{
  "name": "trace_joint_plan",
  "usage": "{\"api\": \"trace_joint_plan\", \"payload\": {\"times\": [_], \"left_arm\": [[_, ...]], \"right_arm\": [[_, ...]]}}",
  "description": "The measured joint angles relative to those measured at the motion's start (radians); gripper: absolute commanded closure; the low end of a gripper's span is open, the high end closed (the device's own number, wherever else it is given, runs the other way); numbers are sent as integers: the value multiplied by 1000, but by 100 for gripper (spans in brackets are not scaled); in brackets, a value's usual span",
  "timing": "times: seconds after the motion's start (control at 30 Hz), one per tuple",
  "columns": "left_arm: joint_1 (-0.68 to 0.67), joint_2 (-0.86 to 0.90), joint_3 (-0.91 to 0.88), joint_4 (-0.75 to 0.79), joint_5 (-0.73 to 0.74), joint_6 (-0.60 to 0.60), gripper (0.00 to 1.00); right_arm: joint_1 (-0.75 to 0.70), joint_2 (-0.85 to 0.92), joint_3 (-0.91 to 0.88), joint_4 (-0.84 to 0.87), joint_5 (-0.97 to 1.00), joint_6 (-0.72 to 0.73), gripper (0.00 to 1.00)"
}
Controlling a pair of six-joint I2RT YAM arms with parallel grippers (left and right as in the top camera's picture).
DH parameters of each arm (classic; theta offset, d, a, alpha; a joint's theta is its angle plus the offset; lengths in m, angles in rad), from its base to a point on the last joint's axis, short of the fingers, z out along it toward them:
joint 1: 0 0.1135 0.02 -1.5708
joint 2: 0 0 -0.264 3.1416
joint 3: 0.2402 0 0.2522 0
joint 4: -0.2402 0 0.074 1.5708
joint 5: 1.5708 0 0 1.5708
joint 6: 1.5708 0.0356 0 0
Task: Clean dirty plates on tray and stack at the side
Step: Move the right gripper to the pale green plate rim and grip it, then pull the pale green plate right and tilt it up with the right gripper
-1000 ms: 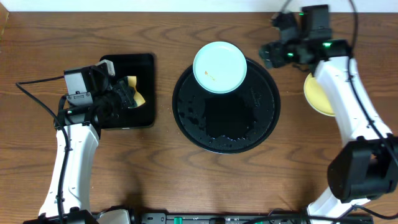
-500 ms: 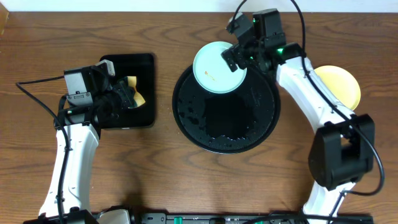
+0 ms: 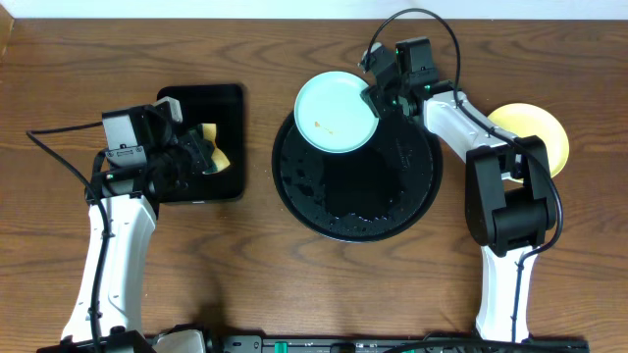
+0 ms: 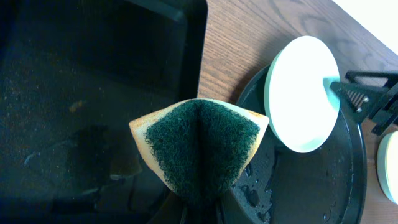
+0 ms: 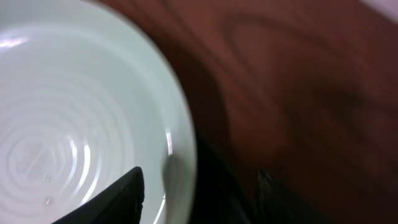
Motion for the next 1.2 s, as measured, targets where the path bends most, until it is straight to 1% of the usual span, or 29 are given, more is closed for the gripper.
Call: {"api": "trace_joint_plan", "payload": {"times": [0.07, 0.17, 0.23, 0.33, 0.43, 0.57, 0.7, 0.73, 0.83, 0.87, 1.1, 1.2], "left_arm": [[0, 0, 0, -7, 0, 0, 91], [0, 0, 0, -10, 0, 0, 92], [0, 0, 0, -10, 0, 0, 92], [0, 0, 0, -10, 0, 0, 91], [0, 0, 0, -10, 0, 0, 91], [0, 0, 0, -10, 0, 0, 92], [0, 0, 0, -10, 0, 0, 91], [0, 0, 0, -10, 0, 0, 91], [0, 0, 0, -10, 0, 0, 91], [0, 0, 0, -11, 0, 0, 91], [0, 0, 0, -11, 0, 0, 91], [0, 0, 0, -11, 0, 0, 91]], "right_arm": [[-2, 0, 0, 13, 1, 4, 50], [-8, 4, 0, 16, 3, 25, 51], [-9, 8, 0, 38, -1, 34, 55], [-8, 14, 0, 105, -26, 44, 65], [-7, 14, 0, 120, -48, 56, 66], [-1, 23, 0, 121, -62, 56, 63], [7, 54, 0, 124, -66, 56, 64], [9, 62, 0, 124, -66, 56, 67], [10, 73, 0, 138, -71, 53, 93], [10, 73, 1, 145, -74, 55, 99], [10, 69, 3, 140, -96, 94, 99], [4, 30, 2, 64, -87, 145, 99]]}}
